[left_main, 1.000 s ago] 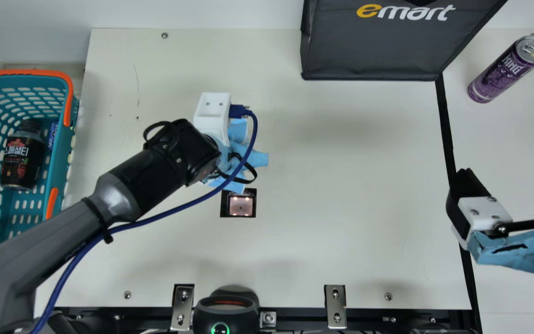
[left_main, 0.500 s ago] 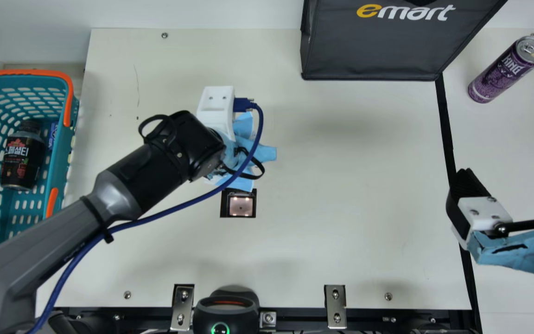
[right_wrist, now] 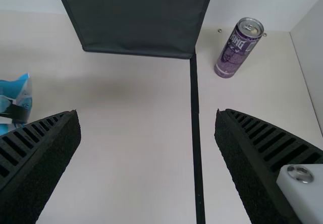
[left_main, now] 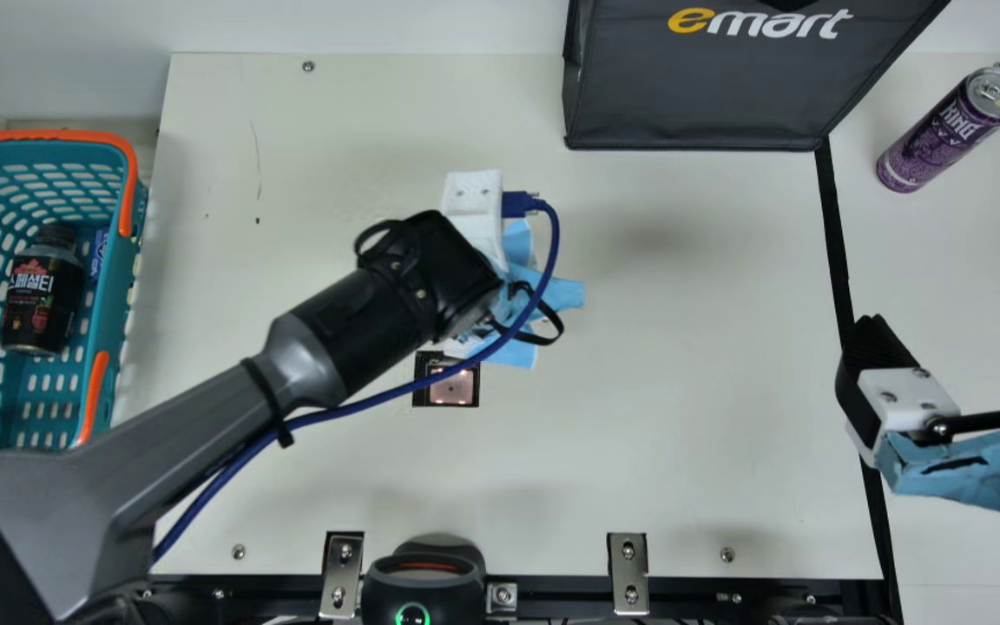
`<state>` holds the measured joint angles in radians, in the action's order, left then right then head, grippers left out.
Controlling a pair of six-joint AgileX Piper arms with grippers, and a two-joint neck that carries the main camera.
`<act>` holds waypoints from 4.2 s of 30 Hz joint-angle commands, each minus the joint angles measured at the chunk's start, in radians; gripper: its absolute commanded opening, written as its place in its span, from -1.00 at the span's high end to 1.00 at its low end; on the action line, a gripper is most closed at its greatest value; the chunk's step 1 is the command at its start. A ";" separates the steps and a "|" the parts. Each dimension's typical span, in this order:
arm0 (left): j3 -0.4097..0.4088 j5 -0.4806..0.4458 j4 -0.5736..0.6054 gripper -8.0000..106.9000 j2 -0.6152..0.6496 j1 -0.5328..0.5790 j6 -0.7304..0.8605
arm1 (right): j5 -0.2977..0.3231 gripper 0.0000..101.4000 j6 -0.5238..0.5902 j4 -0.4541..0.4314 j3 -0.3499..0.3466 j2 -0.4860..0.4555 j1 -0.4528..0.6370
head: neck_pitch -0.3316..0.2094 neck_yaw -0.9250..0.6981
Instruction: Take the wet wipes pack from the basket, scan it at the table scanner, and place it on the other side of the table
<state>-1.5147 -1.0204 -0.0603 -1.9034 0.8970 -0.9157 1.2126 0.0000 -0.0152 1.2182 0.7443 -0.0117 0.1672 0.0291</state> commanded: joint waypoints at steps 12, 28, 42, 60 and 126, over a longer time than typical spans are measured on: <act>-0.059 0.059 -0.005 0.88 -0.150 0.072 -0.293 | 0.001 -0.87 0.000 0.000 0.000 0.000 0.000 | -0.029 -0.002; -0.109 0.111 -0.020 -0.05 -0.237 0.122 -0.555 | 0.001 -0.87 0.000 0.000 0.000 0.000 0.000 | -0.029 -0.002; 0.057 0.260 0.014 -0.71 -0.093 0.100 -0.554 | 0.001 -0.87 0.000 0.000 0.000 0.000 0.000 | -0.029 -0.002; 0.495 0.398 0.270 -0.71 0.409 -0.171 0.060 | 0.001 -0.87 0.000 0.000 0.000 0.000 0.000 | -0.029 -0.002; 0.422 -0.202 0.135 -0.71 0.930 -0.746 0.802 | 0.007 -0.87 0.117 0.082 -0.039 0.101 -0.117 | -0.029 -0.002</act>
<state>-1.0931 -1.2227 0.0746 -0.9735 0.1510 -0.1135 1.2195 0.0897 0.0478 1.1834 0.8384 -0.1282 0.1672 0.0291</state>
